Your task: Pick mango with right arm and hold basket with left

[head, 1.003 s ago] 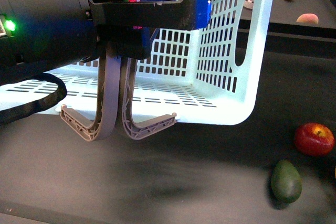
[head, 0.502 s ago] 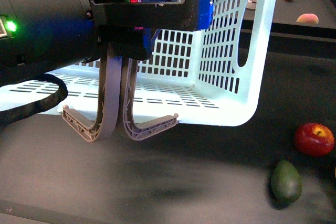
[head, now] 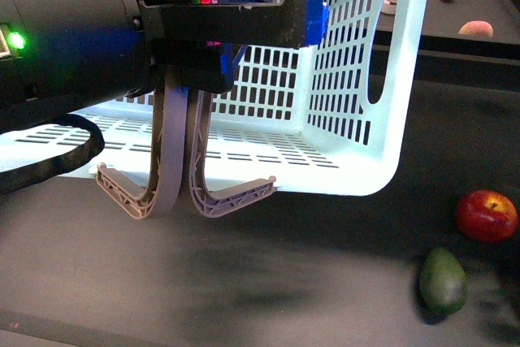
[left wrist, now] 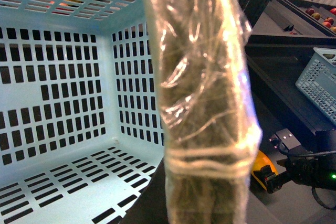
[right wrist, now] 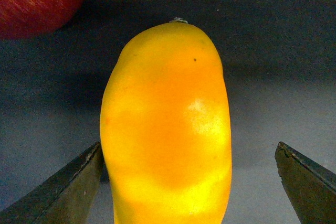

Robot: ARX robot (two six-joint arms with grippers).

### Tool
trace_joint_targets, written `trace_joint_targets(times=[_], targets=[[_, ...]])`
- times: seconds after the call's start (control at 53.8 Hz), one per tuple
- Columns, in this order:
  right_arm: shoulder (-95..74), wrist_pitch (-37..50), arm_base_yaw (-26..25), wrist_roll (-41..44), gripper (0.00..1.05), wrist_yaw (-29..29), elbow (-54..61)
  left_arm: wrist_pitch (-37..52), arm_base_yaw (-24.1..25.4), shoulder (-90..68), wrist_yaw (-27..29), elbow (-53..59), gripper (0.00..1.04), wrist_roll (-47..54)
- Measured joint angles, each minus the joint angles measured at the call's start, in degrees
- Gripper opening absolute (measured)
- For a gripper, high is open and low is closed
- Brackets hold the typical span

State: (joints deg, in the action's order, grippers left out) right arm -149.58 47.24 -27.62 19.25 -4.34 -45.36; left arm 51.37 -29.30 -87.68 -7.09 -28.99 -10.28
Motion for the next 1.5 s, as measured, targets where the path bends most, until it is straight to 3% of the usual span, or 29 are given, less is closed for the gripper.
trace_joint_targets(times=[0.502, 0.725, 0.892, 1.301, 1.505], targets=[[-4.83, 0.48, 0.35, -0.7, 0.96, 0.92, -2.38, 0.0, 0.0, 0.0, 0.02, 0.0, 0.08, 0.0], [-4.85, 1.4, 0.57, -1.7, 0.67, 1.03, -2.36, 0.0, 0.0, 0.0, 0.0, 0.0, 0.08, 0.0], [-3.5, 1.49, 0.81, -2.84, 0.57, 0.2, -0.94, 0.0, 0.0, 0.0, 0.0, 0.0, 0.08, 0.0], [20.98, 2.51, 4.94, -9.73, 0.56, -8.2, 12.92, 0.0, 0.0, 0.0, 0.0, 0.0, 0.08, 0.0], [40.28, -4.02, 10.25, -14.12, 0.56, -12.26, 20.48, 0.0, 0.0, 0.0, 0.02, 0.0, 0.08, 0.0]])
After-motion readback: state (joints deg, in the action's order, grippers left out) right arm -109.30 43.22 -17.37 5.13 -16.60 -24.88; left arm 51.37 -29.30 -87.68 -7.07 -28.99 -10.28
